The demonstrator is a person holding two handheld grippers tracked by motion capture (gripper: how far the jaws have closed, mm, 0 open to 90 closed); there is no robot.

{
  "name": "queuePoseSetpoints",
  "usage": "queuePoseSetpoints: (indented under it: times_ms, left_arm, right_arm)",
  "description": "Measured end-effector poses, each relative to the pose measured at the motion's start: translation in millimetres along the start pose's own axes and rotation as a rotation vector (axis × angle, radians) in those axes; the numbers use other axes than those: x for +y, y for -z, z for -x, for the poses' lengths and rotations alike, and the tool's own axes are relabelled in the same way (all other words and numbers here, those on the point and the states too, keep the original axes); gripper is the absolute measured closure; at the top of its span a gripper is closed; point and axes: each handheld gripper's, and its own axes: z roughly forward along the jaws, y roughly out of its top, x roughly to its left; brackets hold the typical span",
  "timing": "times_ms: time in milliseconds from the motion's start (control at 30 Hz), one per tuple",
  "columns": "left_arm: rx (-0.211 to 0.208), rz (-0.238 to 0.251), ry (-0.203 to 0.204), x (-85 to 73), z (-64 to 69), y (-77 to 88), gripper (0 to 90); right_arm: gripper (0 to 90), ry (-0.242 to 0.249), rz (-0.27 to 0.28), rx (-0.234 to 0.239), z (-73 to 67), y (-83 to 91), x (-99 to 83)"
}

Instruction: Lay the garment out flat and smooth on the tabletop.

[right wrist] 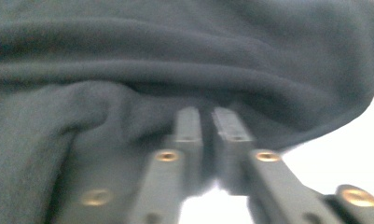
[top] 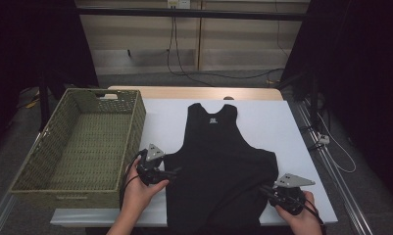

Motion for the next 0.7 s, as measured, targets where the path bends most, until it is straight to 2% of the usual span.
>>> queuePoseSetpoints:
  times_ms: [100,200,400,567,633,667,700]
  left_arm:
    - [-0.007,-0.003,0.010,-0.1,-2.7,-1.7,15.1]
    - [-0.003,0.002,0.020,0.4,-4.7,-2.6,15.1]
    - [0.006,-0.005,0.026,1.1,-7.4,-5.3,15.2]
    - [0.010,-0.015,0.029,0.6,-9.1,-8.9,15.8]
    - [0.009,-0.018,0.034,0.7,-9.2,-10.2,15.9]
    - [0.011,-0.048,-0.003,1.2,-11.9,-9.2,16.0]
    - [0.013,-0.018,0.039,0.9,-10.3,-11.3,16.2]
  right_arm:
    - [89.9,-0.032,0.024,0.046,5.1,4.8,1.0]
    - [90.0,-0.051,0.078,0.066,9.3,17.0,5.1]
    - [90.0,-0.063,0.128,0.091,12.7,38.5,9.1]
    - [90.0,-0.052,0.166,0.113,15.0,68.4,8.4]
    - [90.0,-0.078,0.182,0.131,15.7,80.9,3.9]
    - [90.0,-0.070,0.188,0.125,16.6,85.6,0.8]
    - [90.0,-0.075,0.188,0.119,15.6,89.4,-1.9]
